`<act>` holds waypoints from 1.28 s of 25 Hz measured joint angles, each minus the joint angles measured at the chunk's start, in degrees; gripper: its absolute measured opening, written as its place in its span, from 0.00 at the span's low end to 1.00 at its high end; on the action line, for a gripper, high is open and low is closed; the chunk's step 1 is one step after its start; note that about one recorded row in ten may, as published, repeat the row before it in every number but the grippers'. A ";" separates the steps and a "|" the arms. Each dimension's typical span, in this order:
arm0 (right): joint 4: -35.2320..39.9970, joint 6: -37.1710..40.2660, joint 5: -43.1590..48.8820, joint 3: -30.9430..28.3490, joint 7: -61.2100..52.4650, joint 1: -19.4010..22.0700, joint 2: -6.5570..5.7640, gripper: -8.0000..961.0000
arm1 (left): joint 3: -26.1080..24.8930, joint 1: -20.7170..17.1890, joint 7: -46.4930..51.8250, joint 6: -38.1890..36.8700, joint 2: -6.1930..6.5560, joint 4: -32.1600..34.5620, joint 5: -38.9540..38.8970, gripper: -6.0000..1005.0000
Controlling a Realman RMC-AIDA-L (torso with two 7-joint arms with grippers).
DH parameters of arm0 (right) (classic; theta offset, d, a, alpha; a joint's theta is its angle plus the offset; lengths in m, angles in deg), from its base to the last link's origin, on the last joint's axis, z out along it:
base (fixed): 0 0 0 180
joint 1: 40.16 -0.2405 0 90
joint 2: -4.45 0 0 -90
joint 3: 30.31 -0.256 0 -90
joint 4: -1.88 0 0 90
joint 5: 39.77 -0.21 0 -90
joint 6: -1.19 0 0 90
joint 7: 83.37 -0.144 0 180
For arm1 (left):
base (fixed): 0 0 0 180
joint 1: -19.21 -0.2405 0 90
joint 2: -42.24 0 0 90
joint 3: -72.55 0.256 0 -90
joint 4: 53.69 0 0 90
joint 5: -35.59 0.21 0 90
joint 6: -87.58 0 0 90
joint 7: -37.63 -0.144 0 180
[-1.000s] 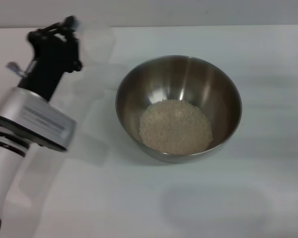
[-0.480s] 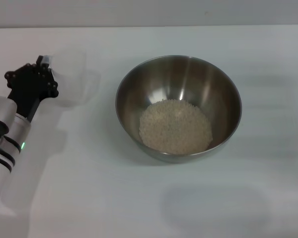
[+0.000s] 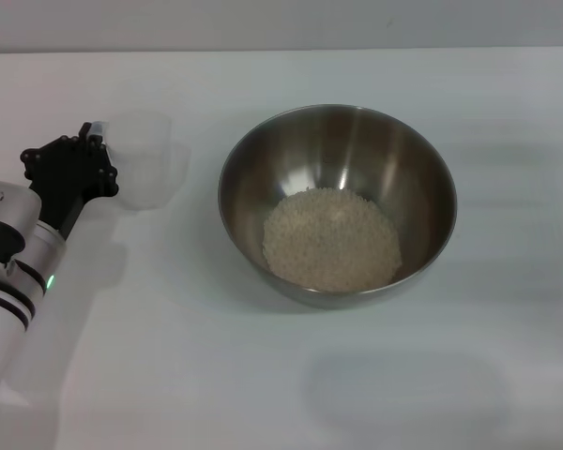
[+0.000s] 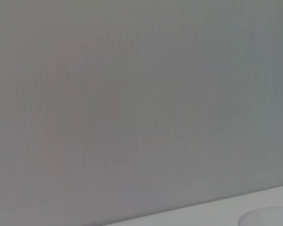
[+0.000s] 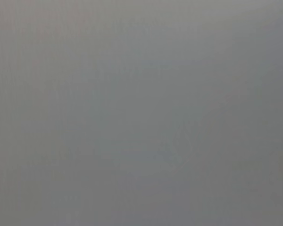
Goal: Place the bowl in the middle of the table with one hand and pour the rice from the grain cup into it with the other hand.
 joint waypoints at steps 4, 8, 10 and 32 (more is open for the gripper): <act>-0.06 0.10 0.00 -0.01 -0.02 0.27 0.15 0.57 | -0.07 0.52 0.05 2.29 0.00 0.00 -0.03 0.04; -0.05 0.16 0.00 -0.01 -0.06 0.38 0.16 0.57 | -0.36 0.86 1.22 4.22 0.00 -0.26 -0.03 0.04; -0.13 0.19 0.00 -0.01 -0.08 0.45 0.17 0.57 | -0.30 0.43 2.13 3.82 0.00 -0.54 -0.02 0.23; 0.21 -4.40 0.12 9.03 9.25 0.44 2.58 0.57 | 6.98 -11.13 11.30 -28.49 0.08 -0.78 0.24 0.76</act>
